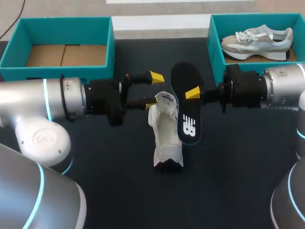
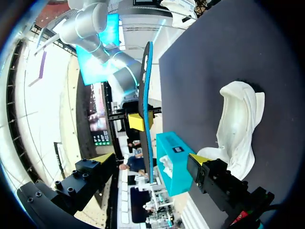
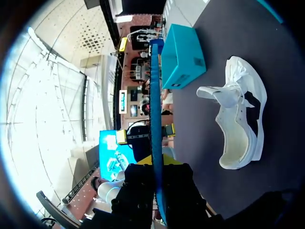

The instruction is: Take the shoe out of the shoebox, open the shoe tongue, remove and reinsert the insole, then place the shoe into the shoebox

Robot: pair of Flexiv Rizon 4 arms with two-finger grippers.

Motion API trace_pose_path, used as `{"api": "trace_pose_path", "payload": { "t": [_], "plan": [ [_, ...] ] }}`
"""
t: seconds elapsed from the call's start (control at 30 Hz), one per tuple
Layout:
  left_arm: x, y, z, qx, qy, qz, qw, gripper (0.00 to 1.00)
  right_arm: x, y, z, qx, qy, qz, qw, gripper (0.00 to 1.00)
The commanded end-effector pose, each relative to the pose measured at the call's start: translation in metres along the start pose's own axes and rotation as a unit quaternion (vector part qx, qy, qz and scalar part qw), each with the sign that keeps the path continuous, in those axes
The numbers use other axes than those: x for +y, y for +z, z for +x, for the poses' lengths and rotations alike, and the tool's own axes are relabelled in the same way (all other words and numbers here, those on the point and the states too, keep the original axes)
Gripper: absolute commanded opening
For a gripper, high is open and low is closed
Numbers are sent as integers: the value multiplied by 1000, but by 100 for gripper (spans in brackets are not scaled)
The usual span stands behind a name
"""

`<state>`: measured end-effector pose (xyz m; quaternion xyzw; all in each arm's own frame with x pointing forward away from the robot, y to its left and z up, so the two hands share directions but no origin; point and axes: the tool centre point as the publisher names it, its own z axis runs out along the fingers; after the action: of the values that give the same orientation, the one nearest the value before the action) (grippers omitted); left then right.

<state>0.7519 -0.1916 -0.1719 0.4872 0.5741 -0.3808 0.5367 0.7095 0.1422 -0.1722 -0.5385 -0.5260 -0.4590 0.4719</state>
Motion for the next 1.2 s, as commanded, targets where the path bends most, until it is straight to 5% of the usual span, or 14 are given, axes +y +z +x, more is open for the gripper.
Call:
{"api": "trace_pose_path", "payload": {
  "t": [0.03, 0.27, 0.4, 0.47, 0.57, 1.03, 1.2],
  "plan": [
    [-1, 18, 2, -107, -2, -7, 994, 100, 0, 7, 1, 1, 1, 3, 1000, 0],
    [-6, 32, -3, -117, 1, -9, 993, 97, -2, 13, 2, 3, 1, 12, 1000, 0],
    [-9, 41, -5, -119, 0, -7, 993, 80, -2, 16, 2, 2, 2, 18, 1000, 0],
    [-11, 46, -6, -119, 0, -6, 993, 56, -2, 17, 2, 1, 4, 22, 1000, 0],
    [-13, 51, -8, -120, 1, -6, 993, 44, -2, 18, 0, 2, 6, 24, 1000, 0],
    [-11, 66, -7, -119, -1, -16, 993, 31, -2, 14, -2, 2, 7, 25, 1000, 0],
    [-10, 68, -4, -116, -3, -20, 993, 13, -1, 13, -2, 3, 7, 22, 1000, 0]
  ]
}}
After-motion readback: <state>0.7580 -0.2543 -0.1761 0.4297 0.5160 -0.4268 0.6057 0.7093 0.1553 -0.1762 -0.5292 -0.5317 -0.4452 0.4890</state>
